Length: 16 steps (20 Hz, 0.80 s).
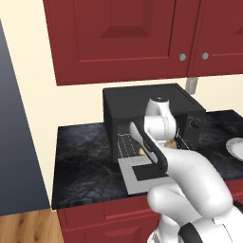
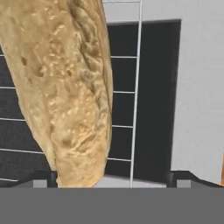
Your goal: Pull the toaster oven rack outwards. Pick up the baguette from the plate and place it on the toaster oven rack. Close the toaster oven door fully and set the temperature to the lowest setting.
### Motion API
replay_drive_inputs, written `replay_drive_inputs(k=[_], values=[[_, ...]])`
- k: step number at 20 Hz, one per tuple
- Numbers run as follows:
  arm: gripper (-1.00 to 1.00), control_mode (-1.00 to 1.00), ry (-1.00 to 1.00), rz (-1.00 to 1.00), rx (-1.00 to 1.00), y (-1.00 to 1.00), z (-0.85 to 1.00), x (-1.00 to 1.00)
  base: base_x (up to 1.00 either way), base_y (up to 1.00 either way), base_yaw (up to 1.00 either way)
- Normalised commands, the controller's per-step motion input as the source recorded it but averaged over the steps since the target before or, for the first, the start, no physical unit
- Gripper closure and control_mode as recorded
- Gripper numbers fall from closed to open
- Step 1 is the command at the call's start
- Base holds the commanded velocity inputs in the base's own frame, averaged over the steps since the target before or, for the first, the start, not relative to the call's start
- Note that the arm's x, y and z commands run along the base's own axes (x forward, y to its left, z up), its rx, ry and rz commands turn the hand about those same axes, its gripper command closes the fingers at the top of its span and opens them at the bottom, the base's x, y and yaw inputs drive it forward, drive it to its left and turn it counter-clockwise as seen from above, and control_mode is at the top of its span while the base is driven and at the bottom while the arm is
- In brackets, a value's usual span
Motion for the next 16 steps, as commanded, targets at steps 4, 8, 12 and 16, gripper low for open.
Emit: replay_drive_inputs(k=[4, 8, 12, 16], values=[[-1.00, -1.00, -0.19, 0.00, 0.01, 0.00, 0.21, -0.38, 0.00, 0.00, 0.00], [-1.00, -1.00, -0.24, 0.04, 0.04, -0.06, 0.50, -0.44, 0.00, 0.00, 0.00], [-1.00, -1.00, -0.21, 0.24, 0.06, -0.52, 0.25, -0.57, 0.00, 0.00, 0.00], [-1.00, -1.00, -0.22, 0.42, 0.01, -0.74, 0.11, -0.34, 0.00, 0.00, 0.00]])
